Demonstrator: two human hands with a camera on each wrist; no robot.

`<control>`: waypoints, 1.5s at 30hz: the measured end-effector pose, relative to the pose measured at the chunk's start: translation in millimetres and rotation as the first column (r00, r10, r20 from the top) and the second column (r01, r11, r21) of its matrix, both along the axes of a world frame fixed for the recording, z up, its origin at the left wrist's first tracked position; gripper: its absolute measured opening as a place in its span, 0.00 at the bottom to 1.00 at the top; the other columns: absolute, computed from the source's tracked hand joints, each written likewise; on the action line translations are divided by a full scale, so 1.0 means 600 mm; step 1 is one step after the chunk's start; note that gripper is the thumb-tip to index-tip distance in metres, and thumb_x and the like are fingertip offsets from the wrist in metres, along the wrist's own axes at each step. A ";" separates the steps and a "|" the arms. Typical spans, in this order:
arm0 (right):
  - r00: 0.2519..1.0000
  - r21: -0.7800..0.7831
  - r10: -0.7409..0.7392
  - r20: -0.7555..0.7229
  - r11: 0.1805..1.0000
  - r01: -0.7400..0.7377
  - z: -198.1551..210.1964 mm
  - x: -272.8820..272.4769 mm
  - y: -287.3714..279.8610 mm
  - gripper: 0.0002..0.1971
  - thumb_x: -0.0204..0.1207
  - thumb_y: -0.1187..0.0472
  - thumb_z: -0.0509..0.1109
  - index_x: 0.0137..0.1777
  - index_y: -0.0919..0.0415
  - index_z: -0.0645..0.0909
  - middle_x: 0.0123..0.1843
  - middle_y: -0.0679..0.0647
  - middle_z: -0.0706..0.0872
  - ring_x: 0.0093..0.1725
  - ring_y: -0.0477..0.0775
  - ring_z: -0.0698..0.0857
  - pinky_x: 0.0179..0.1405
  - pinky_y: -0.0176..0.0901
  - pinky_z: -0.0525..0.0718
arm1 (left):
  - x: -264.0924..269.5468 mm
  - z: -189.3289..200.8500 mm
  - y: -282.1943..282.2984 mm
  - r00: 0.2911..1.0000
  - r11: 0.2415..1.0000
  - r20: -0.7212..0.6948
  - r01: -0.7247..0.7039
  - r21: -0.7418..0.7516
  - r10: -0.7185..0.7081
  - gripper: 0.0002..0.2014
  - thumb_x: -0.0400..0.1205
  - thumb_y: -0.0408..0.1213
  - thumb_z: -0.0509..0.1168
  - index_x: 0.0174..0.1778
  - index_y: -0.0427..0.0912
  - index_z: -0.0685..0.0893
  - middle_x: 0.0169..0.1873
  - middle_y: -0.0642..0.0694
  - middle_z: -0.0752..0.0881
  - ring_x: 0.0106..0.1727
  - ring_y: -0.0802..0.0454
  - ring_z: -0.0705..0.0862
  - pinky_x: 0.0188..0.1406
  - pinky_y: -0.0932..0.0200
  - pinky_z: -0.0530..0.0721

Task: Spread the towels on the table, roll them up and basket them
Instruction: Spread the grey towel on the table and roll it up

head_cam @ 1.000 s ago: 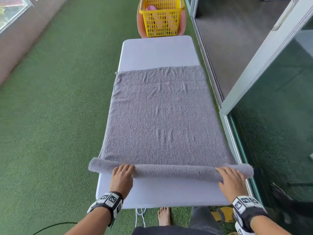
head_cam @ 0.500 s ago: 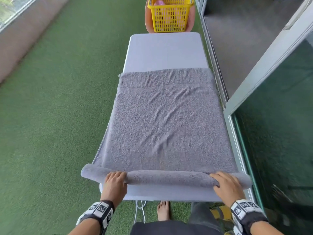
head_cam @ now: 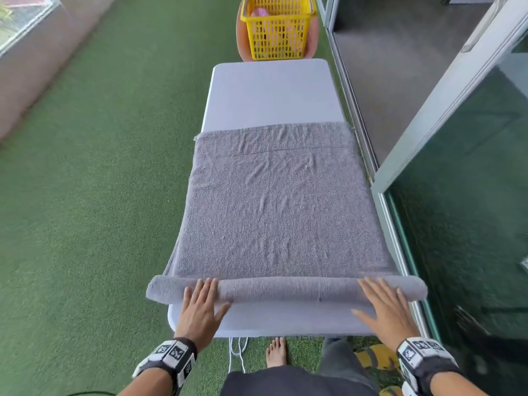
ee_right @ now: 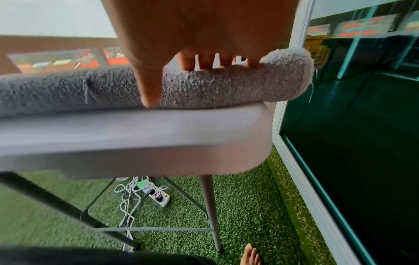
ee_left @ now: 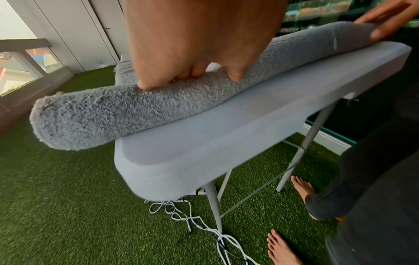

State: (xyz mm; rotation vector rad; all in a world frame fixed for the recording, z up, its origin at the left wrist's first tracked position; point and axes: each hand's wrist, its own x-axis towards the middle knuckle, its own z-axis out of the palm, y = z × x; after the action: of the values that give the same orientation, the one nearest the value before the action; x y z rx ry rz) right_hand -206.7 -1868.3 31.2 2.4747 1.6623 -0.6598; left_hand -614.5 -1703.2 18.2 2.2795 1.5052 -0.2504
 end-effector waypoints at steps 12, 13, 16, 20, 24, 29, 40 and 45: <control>0.999 0.073 -0.046 0.019 0.996 0.045 0.033 0.032 0.050 0.23 0.83 0.52 0.59 0.78 0.41 0.67 0.81 0.41 0.65 0.78 0.47 0.67 0.79 0.52 0.59 | -0.019 0.017 0.019 0.994 0.981 0.012 0.101 0.163 -0.104 0.16 0.70 0.42 0.71 0.53 0.46 0.81 0.46 0.51 0.84 0.48 0.49 0.84 0.64 0.40 0.80; 0.999 0.094 -0.046 -0.008 0.994 0.046 0.030 0.028 0.043 0.24 0.84 0.47 0.58 0.80 0.41 0.64 0.81 0.40 0.63 0.80 0.47 0.65 0.80 0.52 0.57 | -0.019 0.017 0.015 0.994 0.979 0.019 0.098 0.179 -0.103 0.18 0.70 0.42 0.71 0.56 0.45 0.80 0.48 0.50 0.84 0.49 0.50 0.84 0.64 0.40 0.80; 1.000 0.023 0.017 -0.018 1.000 -0.017 0.009 0.010 0.001 0.32 0.78 0.42 0.67 0.80 0.42 0.60 0.80 0.38 0.62 0.81 0.45 0.61 0.83 0.51 0.47 | -0.026 0.014 -0.001 0.993 0.973 0.061 0.087 0.213 -0.102 0.22 0.71 0.43 0.62 0.61 0.43 0.77 0.47 0.50 0.83 0.47 0.52 0.83 0.62 0.42 0.82; 0.998 -0.033 -0.001 0.069 0.999 0.003 0.020 0.008 0.000 0.25 0.74 0.51 0.69 0.72 0.40 0.73 0.71 0.37 0.77 0.72 0.43 0.72 0.78 0.47 0.59 | -0.032 0.013 0.003 0.990 0.978 0.072 0.103 0.180 -0.117 0.12 0.75 0.47 0.51 0.48 0.50 0.75 0.38 0.57 0.79 0.38 0.57 0.77 0.52 0.47 0.84; 0.991 0.003 -0.020 0.133 1.000 0.020 0.041 0.022 0.051 0.22 0.78 0.51 0.59 0.73 0.41 0.73 0.73 0.40 0.75 0.70 0.47 0.73 0.74 0.51 0.65 | -0.021 0.010 0.041 0.996 0.977 0.034 0.079 0.197 -0.087 0.23 0.82 0.44 0.44 0.67 0.45 0.76 0.59 0.49 0.84 0.60 0.49 0.81 0.75 0.34 0.67; 0.997 0.019 0.001 0.071 1.000 -0.003 0.013 -0.003 0.032 0.29 0.81 0.40 0.59 0.80 0.44 0.63 0.78 0.39 0.67 0.81 0.50 0.64 0.80 0.55 0.45 | -0.021 -0.004 0.022 0.998 0.996 0.029 0.058 0.074 -0.061 0.32 0.85 0.57 0.54 0.81 0.45 0.57 0.78 0.51 0.57 0.82 0.49 0.54 0.81 0.51 0.31; 0.991 0.083 -0.114 0.076 0.991 0.108 0.031 0.018 0.103 0.24 0.83 0.49 0.55 0.79 0.46 0.67 0.80 0.45 0.69 0.78 0.51 0.68 0.79 0.59 0.57 | 0.000 0.012 0.075 0.999 0.980 0.016 0.032 0.195 -0.036 0.26 0.87 0.41 0.53 0.82 0.42 0.61 0.80 0.44 0.63 0.82 0.44 0.60 0.80 0.41 0.47; 0.997 -0.081 0.017 0.080 0.997 -0.011 0.016 -0.016 0.045 0.33 0.79 0.44 0.65 0.82 0.44 0.57 0.83 0.40 0.62 0.82 0.45 0.59 0.83 0.56 0.46 | -0.023 0.006 0.039 0.988 0.986 -0.095 0.132 0.101 -0.122 0.39 0.68 0.51 0.78 0.74 0.41 0.76 0.70 0.44 0.79 0.73 0.43 0.76 0.75 0.41 0.61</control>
State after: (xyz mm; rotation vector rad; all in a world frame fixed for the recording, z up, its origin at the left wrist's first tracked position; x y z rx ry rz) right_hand -216.5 -1841.6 40.7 2.3985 1.5910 -0.6051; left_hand -628.3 -1679.8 21.6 2.4836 1.4491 -0.3186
